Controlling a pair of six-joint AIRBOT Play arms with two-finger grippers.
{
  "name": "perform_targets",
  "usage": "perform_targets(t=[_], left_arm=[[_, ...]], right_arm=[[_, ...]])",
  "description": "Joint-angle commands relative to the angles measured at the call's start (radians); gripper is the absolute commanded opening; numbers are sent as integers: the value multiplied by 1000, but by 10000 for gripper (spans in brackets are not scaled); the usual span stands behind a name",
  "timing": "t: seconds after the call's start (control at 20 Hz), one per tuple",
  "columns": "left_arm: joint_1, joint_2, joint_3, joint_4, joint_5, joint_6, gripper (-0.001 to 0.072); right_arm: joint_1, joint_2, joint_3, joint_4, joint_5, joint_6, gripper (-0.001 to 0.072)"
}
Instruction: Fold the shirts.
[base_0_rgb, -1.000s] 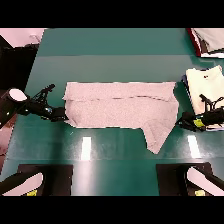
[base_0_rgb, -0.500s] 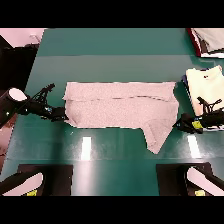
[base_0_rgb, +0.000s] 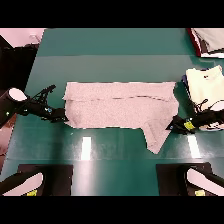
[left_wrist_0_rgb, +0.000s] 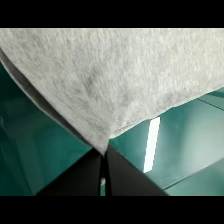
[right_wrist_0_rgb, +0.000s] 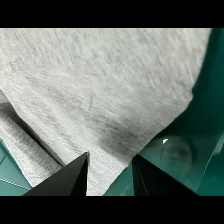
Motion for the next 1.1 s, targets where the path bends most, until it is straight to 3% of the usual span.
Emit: perform_targets(t=[0.0,0.05,0.2,0.45,0.65,0.8,0.95,1.05], left_arm=[[0,1,1,0,-8,2,22],[0,1,1,1,-9,2,22],[0,25,6,36,-48,16,21],[0,232,10,60,-175,-14,21],[0,340,14,56,-286,-81,21],[0,340,32,56,-136,-79,21],[0,315,35,55,64,-79,21],[0,270,37,51,124,-79,21]], right_arm=[[10,-9,0,2,-27,2,179],[10,1,0,-1,-37,-2,26],[-5,93,16,-24,13,-9,13],[-14,328,131,-189,351,6,11],[-14,471,180,-199,305,32,11],[-14,472,251,-198,207,32,11],[-14,362,325,-143,175,24,11],[-14,270,359,-111,135,16,11]])
